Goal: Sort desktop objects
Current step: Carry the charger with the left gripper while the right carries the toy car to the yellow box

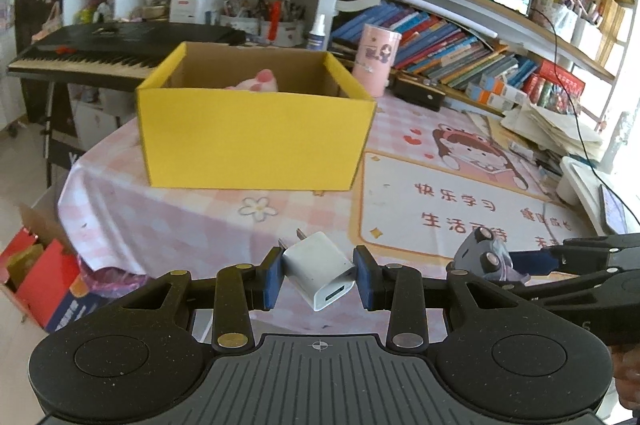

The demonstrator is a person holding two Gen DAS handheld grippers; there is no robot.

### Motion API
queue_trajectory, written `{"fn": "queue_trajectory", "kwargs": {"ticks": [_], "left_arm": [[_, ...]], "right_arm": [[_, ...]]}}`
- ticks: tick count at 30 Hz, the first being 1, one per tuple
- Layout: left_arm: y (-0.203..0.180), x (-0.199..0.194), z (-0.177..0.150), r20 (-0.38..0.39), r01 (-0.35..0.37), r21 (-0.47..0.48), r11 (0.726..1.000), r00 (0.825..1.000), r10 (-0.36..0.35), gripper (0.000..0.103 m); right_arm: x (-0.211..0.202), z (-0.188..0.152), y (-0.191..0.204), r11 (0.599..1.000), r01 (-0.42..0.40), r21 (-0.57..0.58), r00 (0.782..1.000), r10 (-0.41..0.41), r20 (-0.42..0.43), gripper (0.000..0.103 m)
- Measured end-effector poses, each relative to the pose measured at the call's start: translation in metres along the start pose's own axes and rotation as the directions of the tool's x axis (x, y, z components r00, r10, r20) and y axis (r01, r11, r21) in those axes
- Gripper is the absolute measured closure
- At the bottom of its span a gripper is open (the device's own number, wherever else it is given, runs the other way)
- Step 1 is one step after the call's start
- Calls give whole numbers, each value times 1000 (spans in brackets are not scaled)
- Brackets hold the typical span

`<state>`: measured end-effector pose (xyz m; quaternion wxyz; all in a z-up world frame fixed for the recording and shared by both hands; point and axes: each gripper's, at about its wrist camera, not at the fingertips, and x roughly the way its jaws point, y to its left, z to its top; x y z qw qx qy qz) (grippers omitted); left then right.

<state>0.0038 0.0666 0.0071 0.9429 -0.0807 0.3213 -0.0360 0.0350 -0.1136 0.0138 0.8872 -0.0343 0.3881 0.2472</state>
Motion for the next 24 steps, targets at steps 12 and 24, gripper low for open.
{"fn": "queue_trajectory", "kwargs": {"ticks": [12, 24], "left_arm": [[18, -14, -4, 30, -35, -30, 999, 999, 36, 68], [28, -19, -5, 41, -43, -47, 998, 998, 45, 68]], "right_arm": [[4, 3, 24, 998, -36, -56, 999, 36, -4, 47], [6, 6, 35, 996, -51, -76, 999, 50, -15, 47]]}}
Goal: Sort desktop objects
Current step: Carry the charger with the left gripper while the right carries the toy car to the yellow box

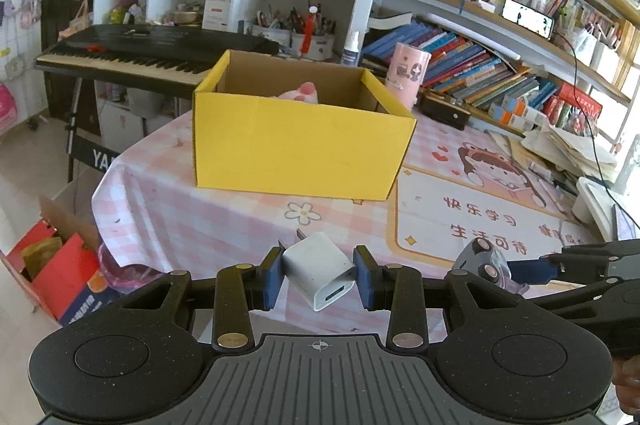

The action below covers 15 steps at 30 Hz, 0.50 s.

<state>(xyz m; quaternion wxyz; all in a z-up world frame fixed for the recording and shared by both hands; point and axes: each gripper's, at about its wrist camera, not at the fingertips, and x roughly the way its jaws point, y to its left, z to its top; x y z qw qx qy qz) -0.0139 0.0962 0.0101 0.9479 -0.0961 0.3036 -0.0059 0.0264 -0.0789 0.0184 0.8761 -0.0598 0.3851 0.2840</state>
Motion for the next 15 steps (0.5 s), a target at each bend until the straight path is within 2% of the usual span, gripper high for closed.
{"fn": "queue_trajectory", "kwargs": {"ticks": [15], "left_arm": [[12, -1, 9, 24, -6, -15, 1000, 1000, 7, 68]], "right_arm": [[6, 16, 9, 1000, 0, -25, 1000, 0, 8, 47]]}}
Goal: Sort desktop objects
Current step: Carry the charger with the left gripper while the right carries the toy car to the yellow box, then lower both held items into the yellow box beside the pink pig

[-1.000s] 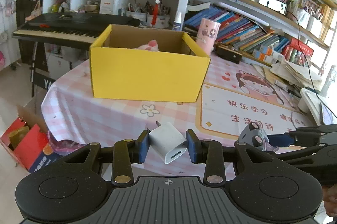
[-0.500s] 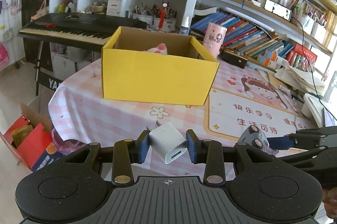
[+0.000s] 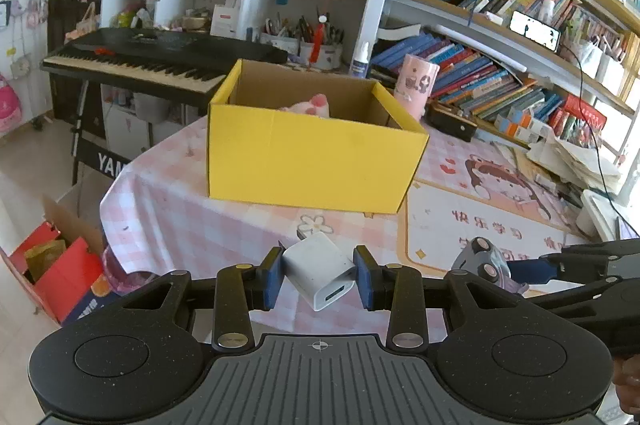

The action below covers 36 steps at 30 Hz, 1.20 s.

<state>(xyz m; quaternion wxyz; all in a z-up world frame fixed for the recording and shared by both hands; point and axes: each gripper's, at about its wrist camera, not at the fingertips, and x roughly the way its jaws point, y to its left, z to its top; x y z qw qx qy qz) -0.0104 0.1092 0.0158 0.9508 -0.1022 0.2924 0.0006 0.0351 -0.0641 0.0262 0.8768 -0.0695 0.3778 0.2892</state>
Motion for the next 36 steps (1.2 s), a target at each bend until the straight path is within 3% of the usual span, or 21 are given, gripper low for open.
{"fn": "queue_trajectory", "kwargs": {"ticks": [15, 28, 36], "left_arm": [[1, 20, 42, 80, -19, -3, 1000, 997, 19, 68], [-8, 65, 101, 170, -45, -6, 999, 984, 46, 68], [-12, 101, 121, 162, -87, -8, 996, 983, 87, 68]], "right_arm": [[14, 36, -8, 999, -18, -46, 999, 19, 40, 47], [38, 121, -43, 993, -54, -106, 984, 71, 163, 47], [66, 160, -67, 984, -59, -168, 981, 88, 173, 47]]}}
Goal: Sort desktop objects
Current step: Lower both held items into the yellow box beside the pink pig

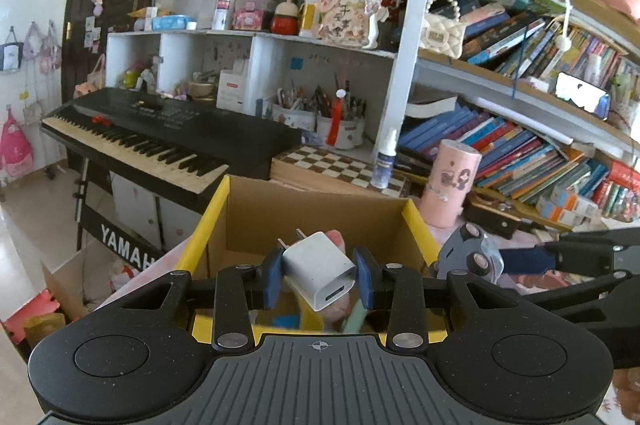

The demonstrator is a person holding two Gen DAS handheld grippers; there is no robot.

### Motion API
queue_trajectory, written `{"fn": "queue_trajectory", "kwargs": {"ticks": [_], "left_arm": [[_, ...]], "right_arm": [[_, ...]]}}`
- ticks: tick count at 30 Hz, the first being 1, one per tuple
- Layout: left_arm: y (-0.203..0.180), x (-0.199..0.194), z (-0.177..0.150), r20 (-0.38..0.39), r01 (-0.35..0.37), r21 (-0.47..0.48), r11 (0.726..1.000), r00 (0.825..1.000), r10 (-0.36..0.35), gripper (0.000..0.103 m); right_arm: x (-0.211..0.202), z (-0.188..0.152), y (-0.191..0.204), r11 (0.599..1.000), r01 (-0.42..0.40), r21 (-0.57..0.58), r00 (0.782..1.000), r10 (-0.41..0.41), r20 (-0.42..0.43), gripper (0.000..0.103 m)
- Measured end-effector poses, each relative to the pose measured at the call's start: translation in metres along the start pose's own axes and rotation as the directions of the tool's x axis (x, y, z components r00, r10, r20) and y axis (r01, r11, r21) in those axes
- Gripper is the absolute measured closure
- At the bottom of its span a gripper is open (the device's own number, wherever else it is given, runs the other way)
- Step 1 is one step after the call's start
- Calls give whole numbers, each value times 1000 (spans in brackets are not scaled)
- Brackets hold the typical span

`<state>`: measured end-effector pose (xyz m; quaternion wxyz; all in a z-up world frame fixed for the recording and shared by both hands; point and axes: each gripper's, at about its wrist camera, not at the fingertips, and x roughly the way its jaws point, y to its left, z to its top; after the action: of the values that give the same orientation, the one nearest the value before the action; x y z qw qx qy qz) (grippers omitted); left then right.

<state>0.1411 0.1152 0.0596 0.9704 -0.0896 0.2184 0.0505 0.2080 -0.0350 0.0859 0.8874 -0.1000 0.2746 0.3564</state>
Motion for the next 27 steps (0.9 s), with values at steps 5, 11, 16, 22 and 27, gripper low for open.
{"fn": "queue_trajectory", "kwargs": {"ticks": [5, 11, 16, 22, 27], "left_arm": [[-2, 25, 5, -28, -30, 13, 999, 999, 31, 68], [-6, 52, 8, -74, -45, 43, 998, 996, 48, 68], [-10, 69, 2, -122, -48, 65, 997, 991, 55, 68], [-13, 84, -3, -175, -52, 86, 995, 982, 67, 68], [-14, 94, -6, -214, -50, 96, 994, 974, 70, 68]], "right_arm": [[28, 7, -19, 999, 0, -43, 1000, -1, -31, 47], [58, 11, -32, 993, -18, -113, 997, 9, -80, 47], [77, 10, -33, 980, -42, -196, 992, 18, -125, 47], [97, 7, -33, 955, -93, -281, 980, 38, -195, 46], [107, 8, -34, 939, -133, -316, 970, 58, -235, 47]]}}
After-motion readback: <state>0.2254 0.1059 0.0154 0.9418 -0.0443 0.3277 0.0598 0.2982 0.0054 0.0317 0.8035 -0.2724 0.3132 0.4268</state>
